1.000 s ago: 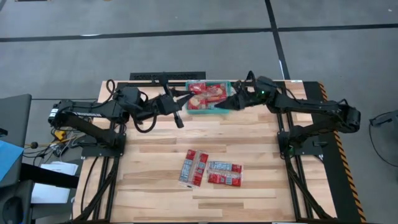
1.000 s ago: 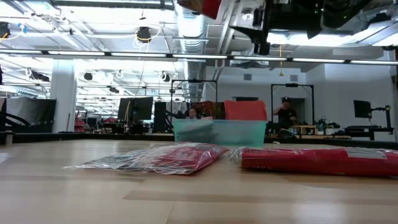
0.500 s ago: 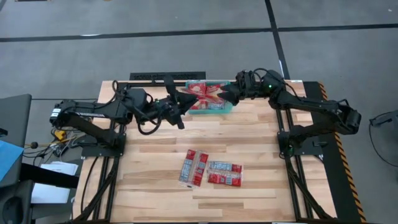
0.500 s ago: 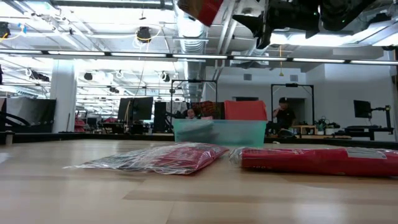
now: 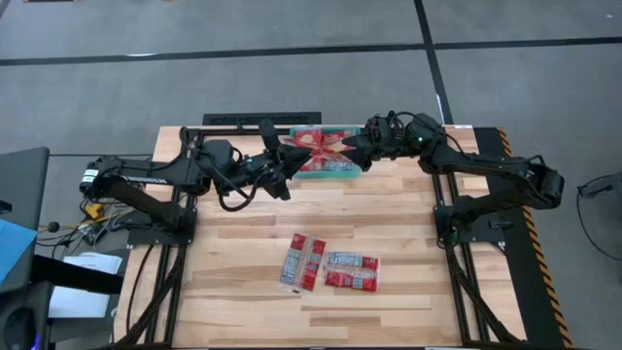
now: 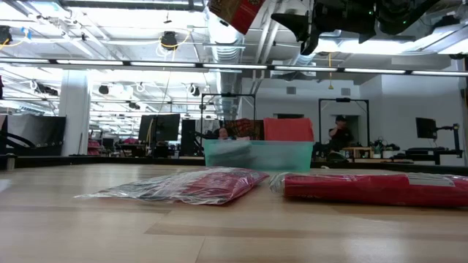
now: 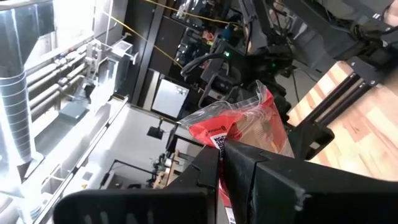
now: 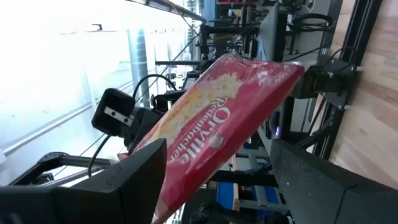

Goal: Sort popcorn bags into baskets
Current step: Put the bottom red popcorn bag into the green bin

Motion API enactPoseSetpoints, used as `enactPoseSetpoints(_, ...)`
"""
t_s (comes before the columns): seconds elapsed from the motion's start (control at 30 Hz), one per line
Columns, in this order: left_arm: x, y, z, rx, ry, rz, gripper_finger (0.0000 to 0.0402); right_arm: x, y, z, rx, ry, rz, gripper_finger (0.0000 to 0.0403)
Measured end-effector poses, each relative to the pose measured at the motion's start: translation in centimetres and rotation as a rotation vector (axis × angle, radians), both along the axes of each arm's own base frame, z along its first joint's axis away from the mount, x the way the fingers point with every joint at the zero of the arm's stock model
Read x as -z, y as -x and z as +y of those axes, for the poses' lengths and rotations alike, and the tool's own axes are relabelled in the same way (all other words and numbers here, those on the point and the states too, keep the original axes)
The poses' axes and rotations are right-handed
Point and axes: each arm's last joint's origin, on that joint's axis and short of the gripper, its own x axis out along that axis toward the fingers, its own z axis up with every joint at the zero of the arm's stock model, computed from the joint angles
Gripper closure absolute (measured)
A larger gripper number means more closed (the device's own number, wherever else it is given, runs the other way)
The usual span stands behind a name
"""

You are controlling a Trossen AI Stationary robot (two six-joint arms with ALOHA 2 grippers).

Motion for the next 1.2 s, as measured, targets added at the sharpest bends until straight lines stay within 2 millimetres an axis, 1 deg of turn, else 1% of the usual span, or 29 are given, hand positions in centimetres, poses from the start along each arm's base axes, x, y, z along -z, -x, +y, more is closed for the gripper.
enactPoseSetpoints(0.2,0.2,-0.5,0.2,0.006,-0.026,-0.003,0.0401,0.0,-0.2,0.4,-0.009,-0.013,0.001,0.0093)
enactPoseSetpoints(0.47,1.8,-2.6,0.4,0.007,-0.073,0.046,0.0401,0.0,-0.4,0.8,-0.004,-0.024,-0.006,0.0093)
enactPoseSetpoints(0.63,2.1,-3.5,0.3,0.006,-0.107,0.025,0.0401,0.0,-0.4,0.8,-0.005,-0.026,-0.01,0.0093)
enactPoseSetpoints(0.9,2.0,-3.5,0.9,-0.01,-0.118,0.021,0.0401,-0.1,-0.5,1.1,-0.03,-0.026,-0.01,0.012)
enactPoseSetpoints(1.0,2.0,-3.5,1.1,-0.021,-0.147,0.026,0.0401,0.0,-0.6,1.4,-0.052,-0.026,-0.007,0.0121)
enactPoseSetpoints(1.2,2.0,-3.5,1.2,-0.005,-0.149,0.026,0.0401,-0.1,-0.7,1.7,-0.074,-0.022,-0.009,0.0121)
